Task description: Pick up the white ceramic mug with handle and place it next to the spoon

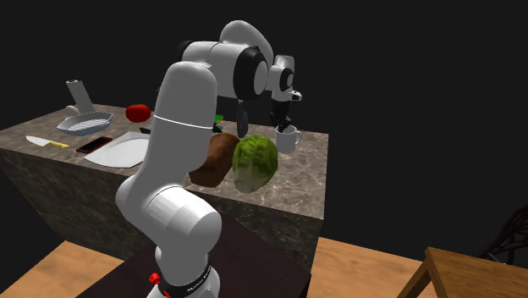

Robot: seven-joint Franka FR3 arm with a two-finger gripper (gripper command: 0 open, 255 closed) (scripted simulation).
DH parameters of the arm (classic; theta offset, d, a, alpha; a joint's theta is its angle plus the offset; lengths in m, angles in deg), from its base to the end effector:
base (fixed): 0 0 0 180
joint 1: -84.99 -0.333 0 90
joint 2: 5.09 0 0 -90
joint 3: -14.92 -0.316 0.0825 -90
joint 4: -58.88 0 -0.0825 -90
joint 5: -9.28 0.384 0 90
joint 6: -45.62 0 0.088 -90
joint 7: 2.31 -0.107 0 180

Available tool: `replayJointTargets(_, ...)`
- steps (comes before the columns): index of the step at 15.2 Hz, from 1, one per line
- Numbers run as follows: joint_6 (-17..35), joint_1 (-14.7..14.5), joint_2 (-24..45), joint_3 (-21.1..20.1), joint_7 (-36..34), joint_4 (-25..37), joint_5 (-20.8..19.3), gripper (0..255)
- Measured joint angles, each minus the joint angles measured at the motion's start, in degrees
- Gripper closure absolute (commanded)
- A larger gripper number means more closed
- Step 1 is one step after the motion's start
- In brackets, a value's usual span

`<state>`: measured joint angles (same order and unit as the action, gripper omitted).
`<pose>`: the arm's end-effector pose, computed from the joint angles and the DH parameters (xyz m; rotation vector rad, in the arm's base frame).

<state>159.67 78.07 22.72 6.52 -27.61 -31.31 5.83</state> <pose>0.6587 0.1631 0.3566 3.1213 -0.2540 -0.1011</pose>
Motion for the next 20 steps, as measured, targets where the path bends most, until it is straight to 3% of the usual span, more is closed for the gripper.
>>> replayJointTargets(20, -13.77, -0.04, -3.21, -0.31, 0.4, 10.61, 0.6, 255)
